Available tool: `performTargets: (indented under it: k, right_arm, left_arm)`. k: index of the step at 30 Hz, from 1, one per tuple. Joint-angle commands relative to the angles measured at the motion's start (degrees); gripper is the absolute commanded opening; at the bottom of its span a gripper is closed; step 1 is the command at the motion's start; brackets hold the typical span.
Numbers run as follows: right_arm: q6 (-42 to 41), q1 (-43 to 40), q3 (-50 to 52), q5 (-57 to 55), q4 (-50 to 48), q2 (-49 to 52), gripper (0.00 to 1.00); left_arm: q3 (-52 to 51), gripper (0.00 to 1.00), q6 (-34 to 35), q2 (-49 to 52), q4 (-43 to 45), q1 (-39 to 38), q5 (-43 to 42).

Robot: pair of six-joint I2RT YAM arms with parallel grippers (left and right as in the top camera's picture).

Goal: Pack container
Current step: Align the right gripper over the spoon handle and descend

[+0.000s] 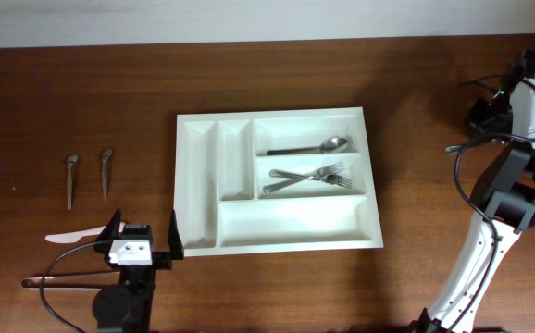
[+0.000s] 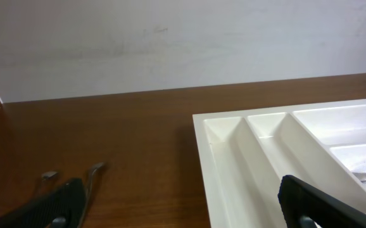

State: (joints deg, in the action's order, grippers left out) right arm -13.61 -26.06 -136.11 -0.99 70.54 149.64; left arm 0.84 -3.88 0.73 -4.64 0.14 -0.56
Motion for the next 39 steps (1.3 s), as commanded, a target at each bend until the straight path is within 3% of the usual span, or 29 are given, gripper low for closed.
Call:
performTargets:
  k: [1,3,4,5,6,7,11,15,20,22,28,35,39]
  right_arm:
    - [-2.08,-0.22,-7.15,-1.14,0.66,1.66,0.36]
    - [-3.43,-0.22,-12.33,-1.16,2.36,1.46,0.48]
    - [-3.45,-0.22,-15.15,-1.14,3.52,1.38,0.59]
    - [-3.45,-0.2,-18.38,-1.18,5.14,1.36,0.84]
    - [-4.26,-0.2,-21.24,-1.25,6.97,1.33,0.96]
    - [-6.64,-0.22,-24.76,-1.25,9.68,1.25,0.99]
    - [-14.56,-0.61,-33.97,0.68,17.49,0.79,0.99]
    - [-13.7,-0.68,-41.68,11.41,23.65,0.5,0.99]
    - [-15.5,-0.7,-42.12,10.56,24.48,0.61,0.99]
    - [-25.0,-0.74,-41.22,5.22,26.8,0.66,0.99]
    - [-40.06,-0.9,-32.65,1.97,26.77,0.68,0.99]
    - [-46.34,-0.96,-20.35,-2.36,25.83,0.74,0.99]
    - [-45.92,-1.03,-15.8,-4.28,23.04,0.74,0.99]
  left_arm:
    - [-0.35,0.99,-1.11,-0.39,-0.09,0.28,0.42]
    - [-0.35,0.99,-1.11,-0.39,-0.09,0.28,0.42]
    - [-0.35,0.99,-1.11,-0.39,-0.09,0.28,0.42]
    - [-0.35,0.99,-1.11,-0.39,-0.09,0.28,0.42]
    - [-0.35,0.99,-1.11,-0.39,-0.09,0.28,0.42]
    - [-0.35,0.99,-1.11,-0.39,-0.09,0.28,0.42]
    - [-0.35,0.99,-1.11,-0.39,-0.09,0.28,0.42]
    - [-0.35,0.99,-1.11,-0.39,-0.09,0.28,0.42]
    - [-0.35,0.99,-1.11,-0.39,-0.09,0.28,0.42]
    - [-0.35,0.99,-1.11,-0.39,-0.09,0.28,0.42]
    - [-0.35,0.99,-1.11,-0.39,-0.09,0.28,0.42]
    - [-0.35,0.99,-1.11,-0.39,-0.09,0.28,0.42]
    - [-0.35,0.99,-1.11,-0.39,-0.09,0.28,0.42]
